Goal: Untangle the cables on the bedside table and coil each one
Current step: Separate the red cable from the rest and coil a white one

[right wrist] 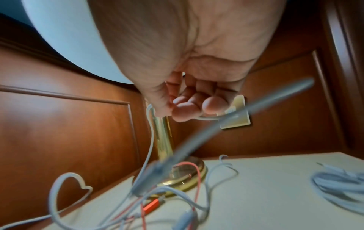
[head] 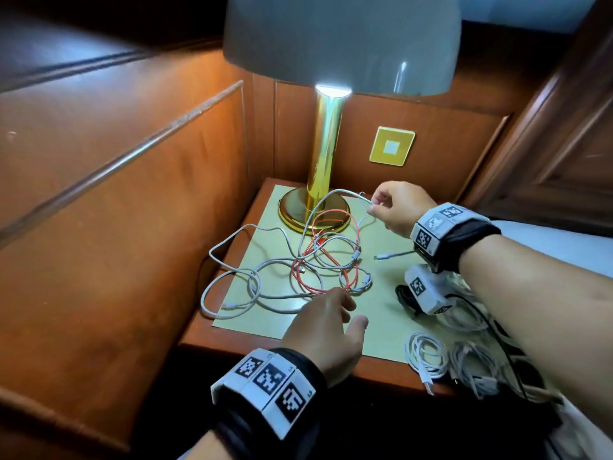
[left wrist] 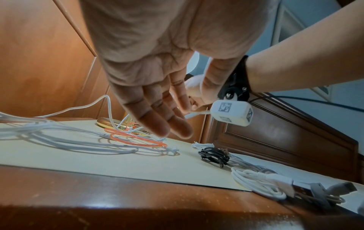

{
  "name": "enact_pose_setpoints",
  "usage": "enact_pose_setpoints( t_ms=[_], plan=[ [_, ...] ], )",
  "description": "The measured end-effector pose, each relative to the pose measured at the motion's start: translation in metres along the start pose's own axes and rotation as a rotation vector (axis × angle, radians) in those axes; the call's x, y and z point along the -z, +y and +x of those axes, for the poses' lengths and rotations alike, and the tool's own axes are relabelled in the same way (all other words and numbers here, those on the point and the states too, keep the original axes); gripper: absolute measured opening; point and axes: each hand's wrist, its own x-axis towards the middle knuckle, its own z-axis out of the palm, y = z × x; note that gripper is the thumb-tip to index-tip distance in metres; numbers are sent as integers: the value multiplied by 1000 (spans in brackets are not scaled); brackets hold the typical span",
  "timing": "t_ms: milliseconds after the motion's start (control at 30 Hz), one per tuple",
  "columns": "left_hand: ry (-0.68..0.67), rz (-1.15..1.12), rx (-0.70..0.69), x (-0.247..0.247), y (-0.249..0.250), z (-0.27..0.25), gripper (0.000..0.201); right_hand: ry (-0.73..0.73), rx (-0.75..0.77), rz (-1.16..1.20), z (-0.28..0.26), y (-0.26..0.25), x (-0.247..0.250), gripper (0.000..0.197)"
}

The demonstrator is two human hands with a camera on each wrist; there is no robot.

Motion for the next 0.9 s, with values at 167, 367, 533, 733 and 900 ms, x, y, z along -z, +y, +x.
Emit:
enact_pose_setpoints(
  t_ms=[167,367,533,733,900],
  plan=[
    [89,-50,50,11,-6,0,29,199,152,81,-33,-45,40,15],
    [203,-170,109,23,-17,-7,27,233,45,507,-61,-77,76,21],
    [240,-247,141,29,-26,-15,34,128,110,373,-93,-77,88,22],
    [262,-288,130,33,-16,-17,48,16,152,391,-113,-74,73,20],
    [367,-281,81,29,2,-8,69,-141,216,477,-120,-71,76,22]
  ],
)
